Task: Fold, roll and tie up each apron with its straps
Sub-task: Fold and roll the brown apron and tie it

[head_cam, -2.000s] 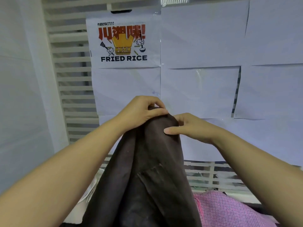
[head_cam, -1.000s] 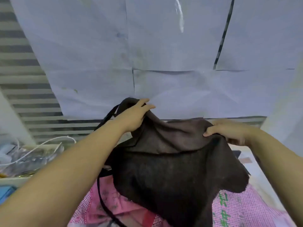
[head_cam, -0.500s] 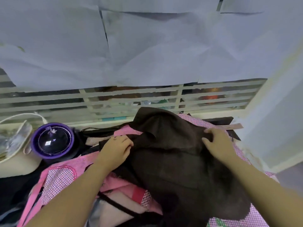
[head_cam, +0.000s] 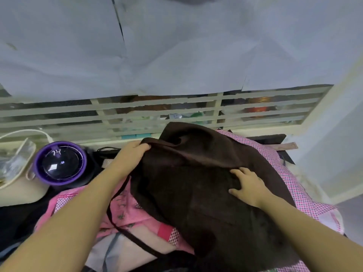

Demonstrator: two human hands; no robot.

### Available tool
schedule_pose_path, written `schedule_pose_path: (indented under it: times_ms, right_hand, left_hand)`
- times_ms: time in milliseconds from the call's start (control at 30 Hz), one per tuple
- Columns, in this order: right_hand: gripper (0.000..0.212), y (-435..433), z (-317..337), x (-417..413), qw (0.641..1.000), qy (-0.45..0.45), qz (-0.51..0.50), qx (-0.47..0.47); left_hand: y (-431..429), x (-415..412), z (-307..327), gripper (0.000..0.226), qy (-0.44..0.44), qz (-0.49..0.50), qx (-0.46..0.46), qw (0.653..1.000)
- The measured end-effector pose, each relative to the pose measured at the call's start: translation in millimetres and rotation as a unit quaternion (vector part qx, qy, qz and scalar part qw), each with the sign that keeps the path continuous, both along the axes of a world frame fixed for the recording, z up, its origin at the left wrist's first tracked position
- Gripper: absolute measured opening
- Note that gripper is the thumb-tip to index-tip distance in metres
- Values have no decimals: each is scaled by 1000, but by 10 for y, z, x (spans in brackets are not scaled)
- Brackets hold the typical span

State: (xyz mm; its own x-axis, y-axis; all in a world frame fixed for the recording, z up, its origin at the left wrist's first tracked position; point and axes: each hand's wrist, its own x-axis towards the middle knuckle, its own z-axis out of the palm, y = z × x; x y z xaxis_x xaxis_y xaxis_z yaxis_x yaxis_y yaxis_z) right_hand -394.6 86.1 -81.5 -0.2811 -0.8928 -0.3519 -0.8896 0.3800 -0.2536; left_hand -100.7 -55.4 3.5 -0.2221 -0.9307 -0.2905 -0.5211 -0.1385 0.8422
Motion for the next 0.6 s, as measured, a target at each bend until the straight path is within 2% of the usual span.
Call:
schedule_pose_path:
  times_ms: [67,133,200,267,333,367,400,467,533,600]
  right_hand:
    - [65,-44,63,64,999,-6,-15,-46]
    - [54,-100,129,124,995,-24,-20,-98]
    - [49,-162,167,177,991,-40,-15,-124]
    - [55,-225,168,269,994,-44,5,-98]
    - [67,-271,116,381,998,-30,28,-43]
    - [72,-279,76,424,999,-22,36,-23]
    - [77,-281,44,462,999,-15,42,-9]
    - [79,-277,-35,553,998,-3,58,10]
    - [75,-249,-106,612,996,7,80,25]
    - [68,-226,-158,645,994,18,103,39]
  left_hand:
    - [24,96,339,28,56,48,170,983]
    - [15,299,539,41,71,45,269,960]
    - [-9,531,593,42,55,36,298,952]
    - [-5,812,502,38,10,60,290,955]
    - [-7,1081,257,35,-80,79,227,967]
    - [-1,1198,111,32,-154,72,165,972]
    - [14,1293,-46,30,-239,62,82,966]
    - [171,1401,-283,30,-371,60,-58,925]
    - [382,1342,-474,29,-370,48,-219,901]
    - [574,1218,-639,25,-299,-68,-323,895]
